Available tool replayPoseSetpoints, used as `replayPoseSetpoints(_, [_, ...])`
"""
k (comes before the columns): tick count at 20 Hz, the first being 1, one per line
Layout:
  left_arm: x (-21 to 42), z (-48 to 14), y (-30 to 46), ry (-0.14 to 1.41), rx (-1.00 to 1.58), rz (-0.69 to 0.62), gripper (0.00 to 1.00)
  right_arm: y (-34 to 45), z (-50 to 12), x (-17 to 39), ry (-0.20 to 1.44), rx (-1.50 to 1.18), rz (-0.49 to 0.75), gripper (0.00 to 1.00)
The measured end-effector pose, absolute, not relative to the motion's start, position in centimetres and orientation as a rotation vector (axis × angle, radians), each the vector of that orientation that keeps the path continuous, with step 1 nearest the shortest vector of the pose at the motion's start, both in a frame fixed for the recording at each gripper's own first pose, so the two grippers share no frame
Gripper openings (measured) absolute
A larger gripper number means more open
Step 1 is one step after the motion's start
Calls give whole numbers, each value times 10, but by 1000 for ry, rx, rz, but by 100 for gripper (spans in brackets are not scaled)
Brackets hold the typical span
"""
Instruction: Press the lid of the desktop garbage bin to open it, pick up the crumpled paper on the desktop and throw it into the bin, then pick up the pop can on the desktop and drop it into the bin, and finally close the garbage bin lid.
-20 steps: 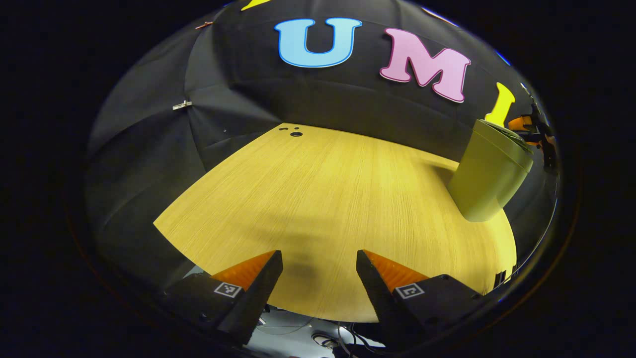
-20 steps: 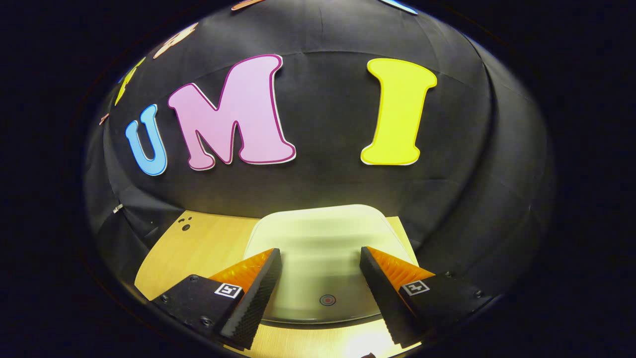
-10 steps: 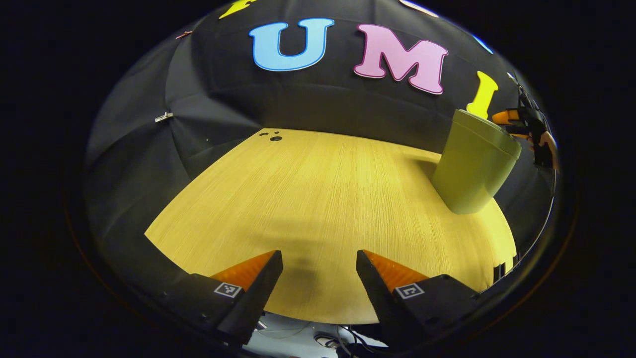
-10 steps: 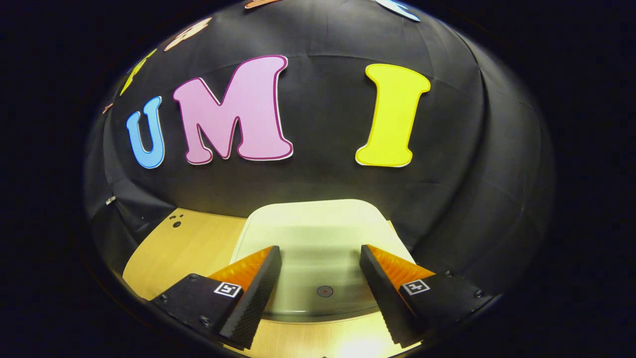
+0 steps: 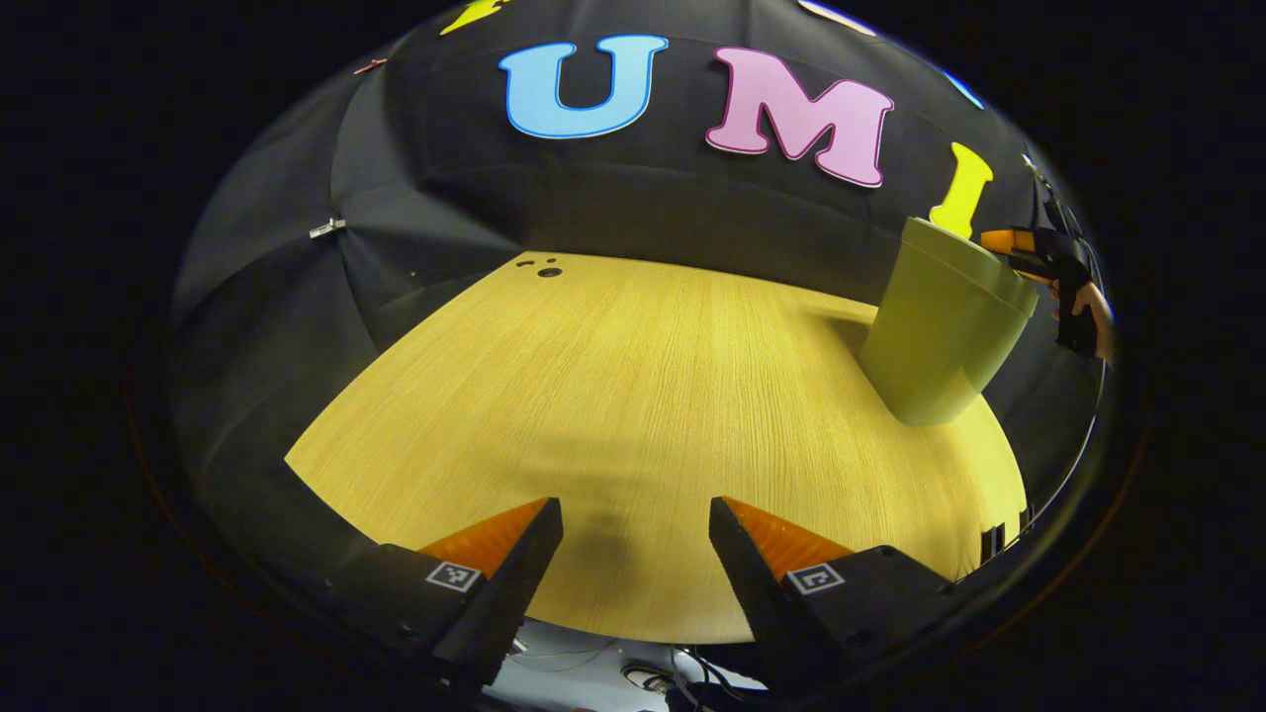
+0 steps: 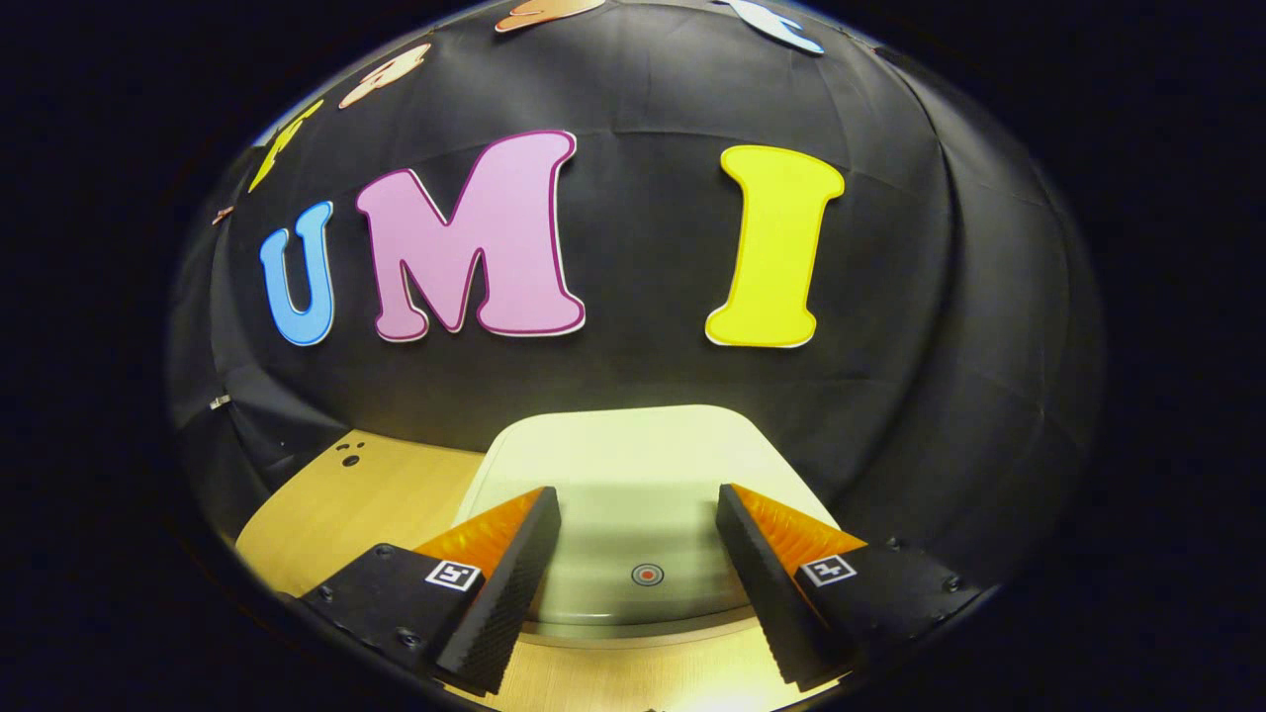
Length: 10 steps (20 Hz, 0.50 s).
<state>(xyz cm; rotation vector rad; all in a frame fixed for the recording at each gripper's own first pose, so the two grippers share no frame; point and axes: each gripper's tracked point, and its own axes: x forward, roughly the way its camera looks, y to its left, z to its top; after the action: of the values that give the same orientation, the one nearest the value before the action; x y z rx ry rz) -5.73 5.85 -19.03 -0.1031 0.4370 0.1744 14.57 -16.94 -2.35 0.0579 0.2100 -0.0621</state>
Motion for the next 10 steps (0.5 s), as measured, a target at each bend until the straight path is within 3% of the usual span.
replayPoseSetpoints(4, [-55, -155, 70, 348, -85, 186, 96, -175, -16, 133, 224, 63, -107, 99])
replayPoseSetpoints(10, [-55, -91, 67, 186, -11, 171, 96, -163, 21, 100, 107, 44, -119, 99])
